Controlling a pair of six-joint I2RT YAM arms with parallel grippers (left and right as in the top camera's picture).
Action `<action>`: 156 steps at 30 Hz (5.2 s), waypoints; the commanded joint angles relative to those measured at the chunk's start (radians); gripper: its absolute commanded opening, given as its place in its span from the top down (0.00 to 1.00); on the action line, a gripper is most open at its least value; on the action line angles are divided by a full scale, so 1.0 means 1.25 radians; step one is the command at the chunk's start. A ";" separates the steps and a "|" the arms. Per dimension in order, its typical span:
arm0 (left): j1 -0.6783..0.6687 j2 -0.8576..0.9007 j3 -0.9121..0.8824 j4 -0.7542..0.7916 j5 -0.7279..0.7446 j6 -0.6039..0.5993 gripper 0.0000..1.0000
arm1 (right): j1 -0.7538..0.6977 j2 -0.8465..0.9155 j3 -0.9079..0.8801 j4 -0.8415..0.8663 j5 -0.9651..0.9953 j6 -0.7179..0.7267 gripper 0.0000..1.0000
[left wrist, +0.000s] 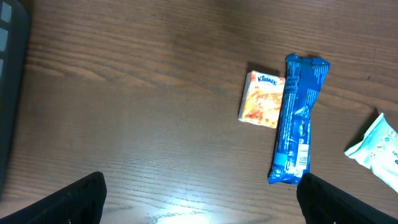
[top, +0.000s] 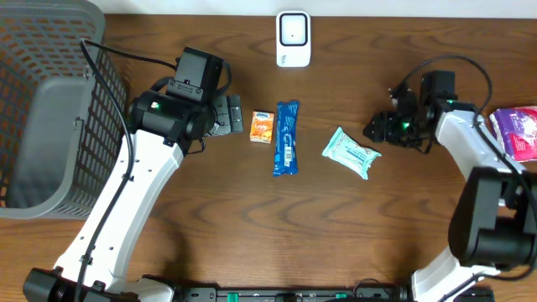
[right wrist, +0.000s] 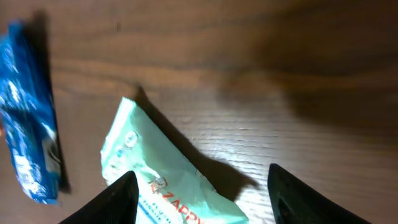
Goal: Scan the item barcode
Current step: 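Regrasp the green pack and hold it up toward the scanner, then carry the green pack right and place it beside the purple box, then move the right gripper to the blue Oreo pack and grasp it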
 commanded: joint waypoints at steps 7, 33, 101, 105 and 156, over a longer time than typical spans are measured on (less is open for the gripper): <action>0.002 0.005 0.003 -0.002 -0.005 0.008 0.02 | 0.009 0.149 -0.007 -0.019 -0.178 -0.128 0.49; 0.002 0.005 0.003 -0.002 -0.005 0.008 0.02 | 0.085 0.147 -0.013 -0.148 -0.066 -0.036 0.59; 0.002 0.005 0.003 -0.002 -0.005 0.008 0.02 | -0.119 0.129 0.645 -0.083 0.268 0.426 0.99; 0.002 0.005 0.003 -0.002 -0.005 0.008 0.02 | -0.213 0.136 0.642 -0.204 0.377 0.340 0.99; 0.002 0.005 0.003 -0.002 -0.005 0.008 0.02 | 0.126 0.284 0.405 -0.250 -0.213 0.067 0.01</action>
